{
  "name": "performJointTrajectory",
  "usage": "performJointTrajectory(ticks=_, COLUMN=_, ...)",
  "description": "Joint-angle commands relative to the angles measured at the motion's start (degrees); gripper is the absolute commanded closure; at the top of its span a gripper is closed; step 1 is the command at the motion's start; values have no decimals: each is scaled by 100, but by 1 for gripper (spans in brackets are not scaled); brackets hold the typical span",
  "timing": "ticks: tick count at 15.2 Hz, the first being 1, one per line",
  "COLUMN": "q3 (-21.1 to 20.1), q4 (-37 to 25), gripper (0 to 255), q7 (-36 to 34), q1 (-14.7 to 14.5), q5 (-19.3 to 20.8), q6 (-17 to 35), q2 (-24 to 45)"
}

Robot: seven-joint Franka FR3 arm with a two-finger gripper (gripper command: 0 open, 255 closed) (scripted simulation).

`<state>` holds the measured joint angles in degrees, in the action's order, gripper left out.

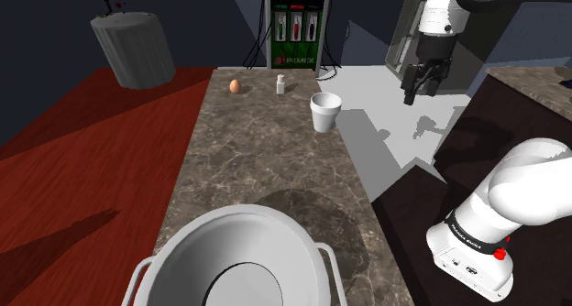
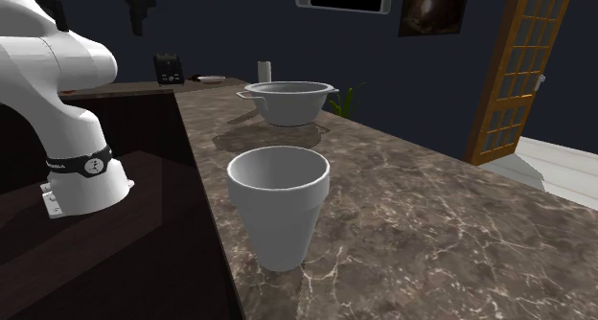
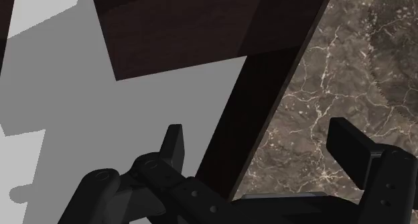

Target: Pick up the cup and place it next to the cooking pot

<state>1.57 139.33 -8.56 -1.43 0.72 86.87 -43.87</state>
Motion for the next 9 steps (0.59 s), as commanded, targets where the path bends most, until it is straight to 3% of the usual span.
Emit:
performJointTrajectory(ticks=1, q3=0, q4=0, gripper=0, q7=0, q1=0, q5=0, q6=0, q2=0)
performJointTrajectory(ticks=9, q3=-130, q4=-822, gripper=0, q7=-154, q1=-87, q5=-103, q6=971, q2=1870)
